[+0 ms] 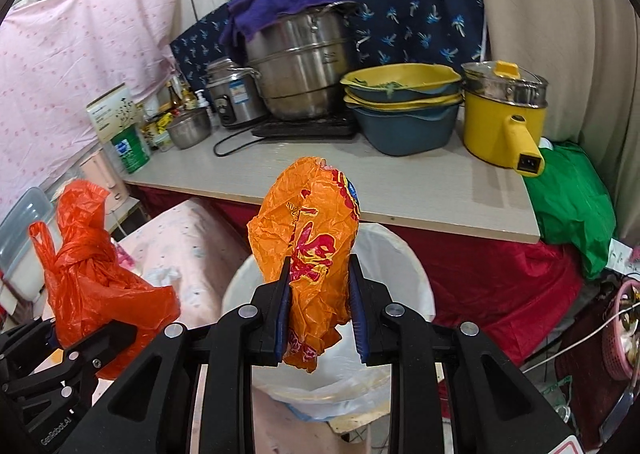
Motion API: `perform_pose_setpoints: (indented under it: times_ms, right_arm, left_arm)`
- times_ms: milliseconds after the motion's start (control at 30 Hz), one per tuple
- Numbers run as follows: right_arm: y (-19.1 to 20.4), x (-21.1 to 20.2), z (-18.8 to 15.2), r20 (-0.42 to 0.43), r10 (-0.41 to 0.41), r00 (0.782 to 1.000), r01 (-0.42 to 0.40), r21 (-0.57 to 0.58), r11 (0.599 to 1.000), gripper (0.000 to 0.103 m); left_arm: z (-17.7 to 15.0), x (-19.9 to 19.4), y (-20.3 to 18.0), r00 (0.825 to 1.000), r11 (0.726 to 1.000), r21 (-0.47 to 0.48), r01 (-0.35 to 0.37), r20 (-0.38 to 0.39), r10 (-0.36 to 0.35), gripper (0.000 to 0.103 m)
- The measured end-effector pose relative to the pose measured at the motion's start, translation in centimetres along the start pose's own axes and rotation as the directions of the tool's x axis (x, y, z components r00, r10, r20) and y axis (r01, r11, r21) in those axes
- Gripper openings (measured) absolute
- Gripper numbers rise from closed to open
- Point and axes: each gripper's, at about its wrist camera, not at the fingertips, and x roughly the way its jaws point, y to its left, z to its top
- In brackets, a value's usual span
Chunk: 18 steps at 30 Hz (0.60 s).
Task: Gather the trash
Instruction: 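Lift both bags and carry them over the white trash bin, then open the left gripper to drop the red bag in the bin while the right releases the orange bag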
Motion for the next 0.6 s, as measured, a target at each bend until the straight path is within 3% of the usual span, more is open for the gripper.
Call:
perform_pose_setpoints:
  times_ms: [300, 433, 600]
  right_arm:
    - [-2.5, 2.4, 0.3, -0.020, -0.038, 0.999, 0.038, 0.034, 0.999, 0.025]
    - [-2.6, 3.6, 0.2, -0.034, -0.040, 0.999, 0.041, 0.038, 0.998, 0.027]
    - [-1.9, 4.7, 0.5, -0.026, -0.040, 0.999, 0.040, 0.023, 0.999, 0.037]
  left_arm:
    - [1.2, 6.0, -2.6, 0.994, 0.996, 0.040, 0.083, -0.073, -0.080, 0.040]
    - [1.4, 7.5, -2.5, 0.996, 0.997, 0.041, 0.066, -0.068, -0.063, 0.057]
    - [1.2, 8.0, -1.5, 0.997, 0.999, 0.028, 0.039, -0.068, -0.037, 0.068]
